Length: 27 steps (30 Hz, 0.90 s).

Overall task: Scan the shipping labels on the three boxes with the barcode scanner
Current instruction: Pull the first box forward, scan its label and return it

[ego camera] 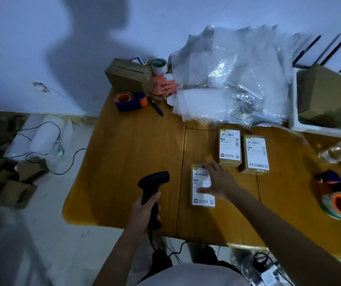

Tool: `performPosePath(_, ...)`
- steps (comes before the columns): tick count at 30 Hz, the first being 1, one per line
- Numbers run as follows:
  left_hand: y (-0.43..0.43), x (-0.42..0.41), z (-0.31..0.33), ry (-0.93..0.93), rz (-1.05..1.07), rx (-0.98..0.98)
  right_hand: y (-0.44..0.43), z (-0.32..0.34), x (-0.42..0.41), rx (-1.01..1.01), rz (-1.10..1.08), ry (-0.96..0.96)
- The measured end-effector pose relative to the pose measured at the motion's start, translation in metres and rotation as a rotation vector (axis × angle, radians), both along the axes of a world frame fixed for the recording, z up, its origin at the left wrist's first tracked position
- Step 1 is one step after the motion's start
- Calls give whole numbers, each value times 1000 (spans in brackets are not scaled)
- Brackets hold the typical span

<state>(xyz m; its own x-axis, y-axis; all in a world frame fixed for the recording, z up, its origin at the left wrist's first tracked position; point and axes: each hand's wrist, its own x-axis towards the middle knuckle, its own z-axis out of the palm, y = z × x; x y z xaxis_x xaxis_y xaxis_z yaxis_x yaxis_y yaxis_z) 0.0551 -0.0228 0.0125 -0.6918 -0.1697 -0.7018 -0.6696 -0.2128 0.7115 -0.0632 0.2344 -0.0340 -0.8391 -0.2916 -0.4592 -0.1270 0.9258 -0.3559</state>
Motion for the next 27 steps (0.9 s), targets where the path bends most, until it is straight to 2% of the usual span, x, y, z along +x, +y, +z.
performPosePath(8,6,15,-5,-55,-58,-32,5,-14,56,-120,-118,-22)
performPosePath(13,11,22,-7,-90,-89,-31,7,-17,81,-310,-554,-22)
performPosePath(16,14,22,-11,-92,-104,-9,5,-19,93,-329,-734,-170)
performPosePath(22,28,17,-15,-94,-209,-45,3,-22,114,-522,-807,-409)
performPosePath(27,38,17,-18,-115,-262,-49,-8,-19,121,-630,-784,-489)
